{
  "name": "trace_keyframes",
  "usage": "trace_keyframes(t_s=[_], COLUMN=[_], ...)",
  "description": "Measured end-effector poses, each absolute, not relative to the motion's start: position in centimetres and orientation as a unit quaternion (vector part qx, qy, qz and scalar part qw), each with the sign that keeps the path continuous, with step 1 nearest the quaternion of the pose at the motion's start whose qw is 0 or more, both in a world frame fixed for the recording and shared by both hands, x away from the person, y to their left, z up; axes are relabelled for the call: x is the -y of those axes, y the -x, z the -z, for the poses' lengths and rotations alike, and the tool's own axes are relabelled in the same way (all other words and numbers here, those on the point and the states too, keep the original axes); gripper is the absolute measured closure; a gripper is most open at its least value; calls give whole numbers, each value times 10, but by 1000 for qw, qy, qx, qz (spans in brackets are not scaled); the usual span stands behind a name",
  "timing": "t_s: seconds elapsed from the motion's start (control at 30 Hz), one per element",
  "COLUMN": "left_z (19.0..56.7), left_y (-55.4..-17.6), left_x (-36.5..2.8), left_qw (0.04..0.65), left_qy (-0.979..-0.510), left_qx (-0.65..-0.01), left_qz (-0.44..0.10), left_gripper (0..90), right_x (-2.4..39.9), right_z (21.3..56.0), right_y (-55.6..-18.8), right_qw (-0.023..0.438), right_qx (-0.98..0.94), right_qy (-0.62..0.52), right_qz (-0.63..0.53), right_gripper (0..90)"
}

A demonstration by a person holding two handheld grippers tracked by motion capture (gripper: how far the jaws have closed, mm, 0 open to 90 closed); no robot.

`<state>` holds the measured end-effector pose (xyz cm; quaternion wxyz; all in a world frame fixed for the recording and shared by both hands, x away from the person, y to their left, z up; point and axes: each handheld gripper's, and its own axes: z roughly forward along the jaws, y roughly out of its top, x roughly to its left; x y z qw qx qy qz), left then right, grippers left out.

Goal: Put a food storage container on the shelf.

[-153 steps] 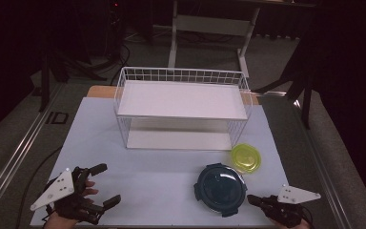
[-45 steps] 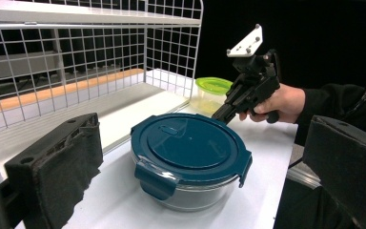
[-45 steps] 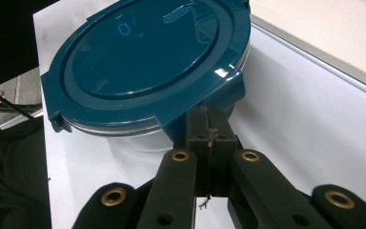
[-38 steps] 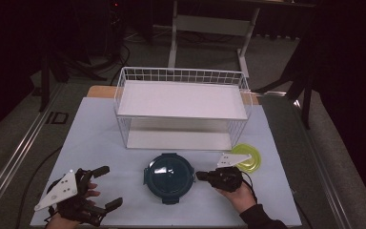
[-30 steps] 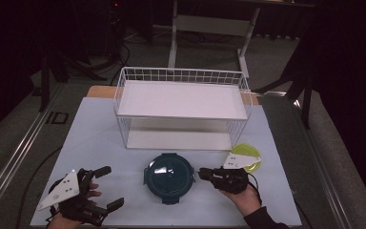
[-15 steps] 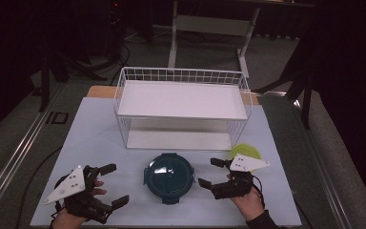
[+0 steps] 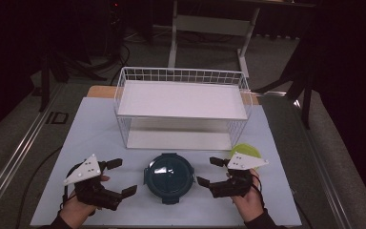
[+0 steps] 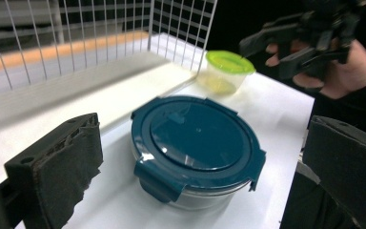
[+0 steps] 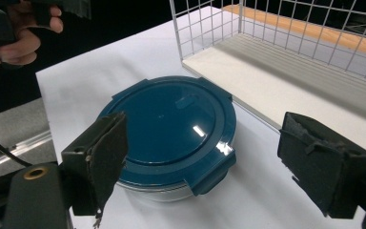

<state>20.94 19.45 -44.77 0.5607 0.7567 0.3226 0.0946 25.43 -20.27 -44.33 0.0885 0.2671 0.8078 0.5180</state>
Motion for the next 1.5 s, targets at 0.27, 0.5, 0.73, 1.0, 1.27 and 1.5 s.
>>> trace_keyframes(t_s=[0.27,0.5,0.73,1.0,1.27,1.5], left_z=[469,492,512,524,521,519], left_y=[-236,-258,-272,-278,-278,-273], left_x=[-183,-181,-179,-177,-175,-176], left_qw=[511,484,463,466,464,470], left_qy=[-754,-729,-694,-665,-675,-684], left_qx=[-413,-479,-536,-551,-537,-525], left_qz=[2,63,132,196,198,189], left_gripper=[11,31,204,399,489,500], right_x=[200,197,193,193,194,192], right_z=[447,455,461,465,475,487], right_y=[-254,-259,-262,-263,-267,-270], right_qw=[86,79,65,47,22,-18], right_qx=[-803,-801,-803,-805,-806,-805], right_qy=[-278,-307,-316,-324,-343,-370], right_qz=[-520,-508,-501,-495,-481,-464], right_gripper=[128,102,103,128,158,204])
